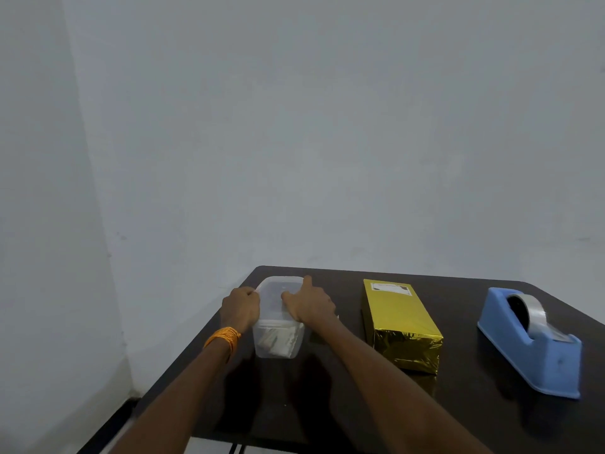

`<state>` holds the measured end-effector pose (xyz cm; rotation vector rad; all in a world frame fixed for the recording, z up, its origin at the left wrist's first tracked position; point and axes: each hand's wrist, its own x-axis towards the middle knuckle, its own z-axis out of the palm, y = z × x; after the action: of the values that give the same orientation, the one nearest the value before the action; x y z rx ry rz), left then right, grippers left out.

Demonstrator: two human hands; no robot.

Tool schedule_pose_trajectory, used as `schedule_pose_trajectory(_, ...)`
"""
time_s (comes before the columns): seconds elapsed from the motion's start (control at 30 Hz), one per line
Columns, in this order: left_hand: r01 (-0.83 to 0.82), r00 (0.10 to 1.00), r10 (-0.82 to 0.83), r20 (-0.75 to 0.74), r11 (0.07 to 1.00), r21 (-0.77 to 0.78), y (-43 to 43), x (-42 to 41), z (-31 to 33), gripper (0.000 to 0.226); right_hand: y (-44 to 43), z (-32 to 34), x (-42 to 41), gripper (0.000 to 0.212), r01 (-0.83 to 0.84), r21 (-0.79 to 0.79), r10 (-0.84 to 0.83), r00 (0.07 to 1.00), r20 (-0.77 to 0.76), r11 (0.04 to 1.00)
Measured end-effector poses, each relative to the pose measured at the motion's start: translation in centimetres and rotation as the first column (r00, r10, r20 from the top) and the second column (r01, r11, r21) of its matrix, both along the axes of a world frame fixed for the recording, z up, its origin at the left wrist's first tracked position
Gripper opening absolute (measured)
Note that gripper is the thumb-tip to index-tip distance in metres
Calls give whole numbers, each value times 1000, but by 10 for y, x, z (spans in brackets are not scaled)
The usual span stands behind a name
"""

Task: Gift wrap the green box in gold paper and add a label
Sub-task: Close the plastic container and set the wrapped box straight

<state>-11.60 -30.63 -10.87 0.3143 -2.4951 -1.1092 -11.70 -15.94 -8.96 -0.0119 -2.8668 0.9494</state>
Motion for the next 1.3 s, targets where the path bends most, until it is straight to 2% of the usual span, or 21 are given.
schedule_pose_trajectory(0.13,-2,1000,1,4,996,84,2,3,1,29,0,0,8,59,56,-85,-61,997,-55,995)
schedule_pose_trajectory(0.2,2,1000,1,-13,976,218,5,9,1,31,0,-1,11,58,64,-147,-72,996,-56,987)
schedule_pose_trajectory(0.27,49,998,-30,-53,909,415,6,15,-2,35,0,-6,10,57,50,-242,-56,998,-19,969)
schedule_pose_trajectory(0.37,158,987,-120,-105,834,529,0,22,-10,36,1,-10,9,55,30,-356,-33,999,-3,934)
schedule_pose_trajectory(0.5,333,942,-295,-160,761,557,-13,31,-12,39,0,-20,10,72,3,-416,-13,1000,-20,909)
schedule_pose_trajectory(0.6,435,891,-417,-178,673,598,-19,45,-12,29,1,-31,12,89,-61,-477,50,998,-36,877)
schedule_pose_trajectory(0.67,463,874,-452,-177,667,584,-24,49,-17,24,3,-34,13,79,-131,-490,116,991,-61,862)
schedule_pose_trajectory(0.77,489,866,-473,-162,734,471,-33,41,-29,47,4,-36,13,65,-238,-479,226,970,-84,845)
schedule_pose_trajectory(0.83,457,887,-442,-132,804,381,-36,31,-34,64,2,-38,11,51,-259,-466,245,965,-93,846)
schedule_pose_trajectory(0.9,446,894,-434,-115,830,335,-39,20,-39,77,2,-38,9,35,-246,-469,224,969,-104,848)
schedule_pose_trajectory(1.03,442,897,-422,-132,840,314,-46,-5,-45,86,-2,-39,-3,37,-238,-440,187,970,-156,866)
schedule_pose_trajectory(1.17,450,893,-424,-149,844,293,-52,-29,-45,80,-10,-39,-25,37,-262,-424,194,961,-196,867)
schedule_pose_trajectory(1.3,432,901,-408,-146,872,230,-60,-55,-43,54,-20,-42,-50,37,-273,-444,190,956,-223,854)
